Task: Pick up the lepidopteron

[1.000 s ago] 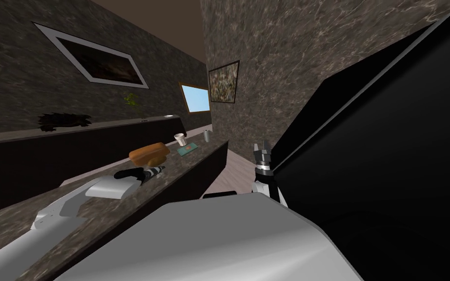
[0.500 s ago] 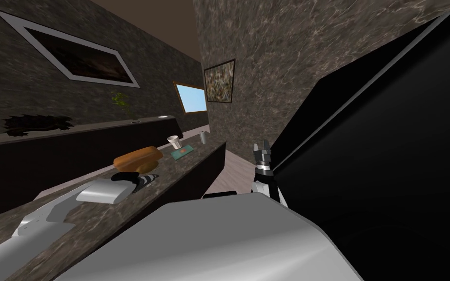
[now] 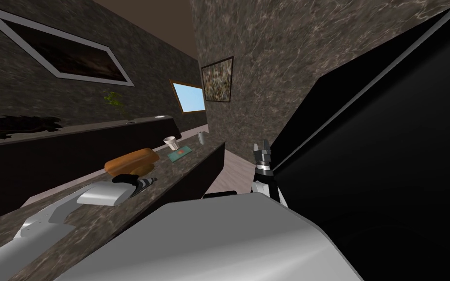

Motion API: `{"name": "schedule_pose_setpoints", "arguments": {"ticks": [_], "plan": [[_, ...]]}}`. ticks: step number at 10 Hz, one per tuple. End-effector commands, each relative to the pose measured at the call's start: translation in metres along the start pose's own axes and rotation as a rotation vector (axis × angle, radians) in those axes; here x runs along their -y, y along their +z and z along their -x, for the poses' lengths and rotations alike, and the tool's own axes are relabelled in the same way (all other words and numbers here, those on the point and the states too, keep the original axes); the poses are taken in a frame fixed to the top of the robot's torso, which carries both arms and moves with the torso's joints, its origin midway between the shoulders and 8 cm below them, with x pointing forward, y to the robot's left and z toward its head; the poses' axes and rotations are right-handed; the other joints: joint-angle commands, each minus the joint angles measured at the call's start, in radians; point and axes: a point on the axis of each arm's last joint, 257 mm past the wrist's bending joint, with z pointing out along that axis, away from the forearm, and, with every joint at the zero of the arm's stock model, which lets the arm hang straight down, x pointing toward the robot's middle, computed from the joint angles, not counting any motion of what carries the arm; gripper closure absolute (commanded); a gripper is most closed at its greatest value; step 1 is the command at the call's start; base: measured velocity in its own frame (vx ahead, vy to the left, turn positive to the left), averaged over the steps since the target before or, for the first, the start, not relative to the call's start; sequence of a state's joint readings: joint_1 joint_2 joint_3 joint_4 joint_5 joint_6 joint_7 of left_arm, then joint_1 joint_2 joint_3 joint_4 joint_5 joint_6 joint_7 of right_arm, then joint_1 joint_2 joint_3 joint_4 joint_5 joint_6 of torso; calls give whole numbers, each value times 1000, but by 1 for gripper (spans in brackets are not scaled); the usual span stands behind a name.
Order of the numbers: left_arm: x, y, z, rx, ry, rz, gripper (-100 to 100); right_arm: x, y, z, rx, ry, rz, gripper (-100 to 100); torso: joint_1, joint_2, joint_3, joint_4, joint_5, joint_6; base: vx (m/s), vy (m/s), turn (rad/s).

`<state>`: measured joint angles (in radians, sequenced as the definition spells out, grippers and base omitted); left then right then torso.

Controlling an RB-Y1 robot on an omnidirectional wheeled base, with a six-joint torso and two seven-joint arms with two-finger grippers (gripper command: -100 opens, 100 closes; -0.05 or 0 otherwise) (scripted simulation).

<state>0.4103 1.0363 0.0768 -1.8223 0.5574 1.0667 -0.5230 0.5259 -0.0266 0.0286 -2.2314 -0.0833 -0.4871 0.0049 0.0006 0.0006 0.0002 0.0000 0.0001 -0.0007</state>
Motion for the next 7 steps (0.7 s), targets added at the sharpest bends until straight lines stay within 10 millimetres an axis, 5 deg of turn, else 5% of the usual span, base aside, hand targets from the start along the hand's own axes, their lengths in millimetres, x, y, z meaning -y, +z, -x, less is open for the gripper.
{"name": "schedule_pose_setpoints", "arguments": {"ticks": [1,3,4,7], "plan": [[-3,8,-3,1,-8,3,-100,0,0,0,0,0,0,0,0,0,0,0,0,0,20,35,-74],[-5,10,-6,0,-10,5,-100,0,0,0,0,0,0,0,1,0,0,0,0,0,14,25,-26],[-5,10,-7,0,-10,4,100,0,0,0,0,0,0,0,0,0,0,0,0,0,0,0,0],[-6,10,-7,0,-9,5,100,0,0,0,0,0,0,0,-1,1,1,1,0,-1,0,0,0]]}}
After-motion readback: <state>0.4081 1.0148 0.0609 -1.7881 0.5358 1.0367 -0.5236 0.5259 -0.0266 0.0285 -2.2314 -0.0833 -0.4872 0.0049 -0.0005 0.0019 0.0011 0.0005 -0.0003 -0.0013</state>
